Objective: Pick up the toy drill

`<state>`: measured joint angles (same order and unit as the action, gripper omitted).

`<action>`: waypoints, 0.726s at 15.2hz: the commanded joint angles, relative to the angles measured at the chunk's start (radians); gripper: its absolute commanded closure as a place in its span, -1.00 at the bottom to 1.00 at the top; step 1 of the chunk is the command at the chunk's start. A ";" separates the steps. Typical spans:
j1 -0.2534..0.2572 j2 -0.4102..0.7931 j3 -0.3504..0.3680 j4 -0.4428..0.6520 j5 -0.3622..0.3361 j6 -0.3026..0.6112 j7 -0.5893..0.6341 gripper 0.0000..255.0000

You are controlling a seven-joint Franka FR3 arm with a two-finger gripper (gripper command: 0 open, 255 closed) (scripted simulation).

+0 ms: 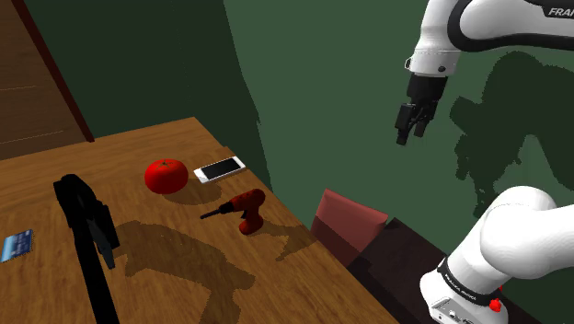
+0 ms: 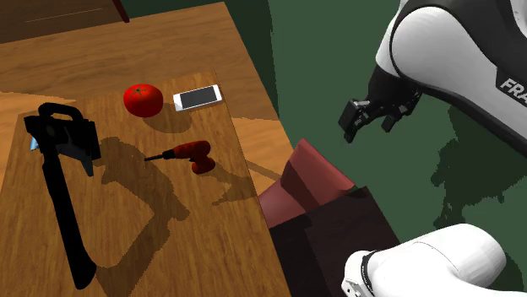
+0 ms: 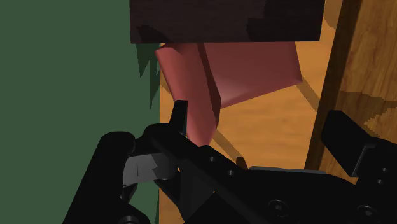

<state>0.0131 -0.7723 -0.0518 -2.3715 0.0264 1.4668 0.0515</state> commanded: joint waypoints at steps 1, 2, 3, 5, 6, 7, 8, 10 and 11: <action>0.000 0.000 0.000 0.000 0.000 0.000 0.000 -1.00; -0.003 -0.014 0.030 -0.015 0.021 0.006 0.056 -1.00; -0.006 -0.026 0.061 -0.028 0.043 0.013 0.111 -1.00; -0.011 -0.043 0.125 -0.049 0.089 0.029 0.223 -1.00; -0.013 -0.047 0.157 -0.056 0.111 0.039 0.278 -1.00; -0.016 -0.049 0.190 -0.061 0.134 0.049 0.333 -1.00; -0.018 -0.048 0.223 -0.064 0.156 0.061 0.389 -1.00; -0.025 -0.038 0.289 -0.064 0.199 0.086 0.499 -1.00; -0.029 -0.029 0.323 -0.061 0.219 0.100 0.554 -1.00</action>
<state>-0.0141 -0.8030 0.2325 -2.4256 0.2190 1.5490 0.5389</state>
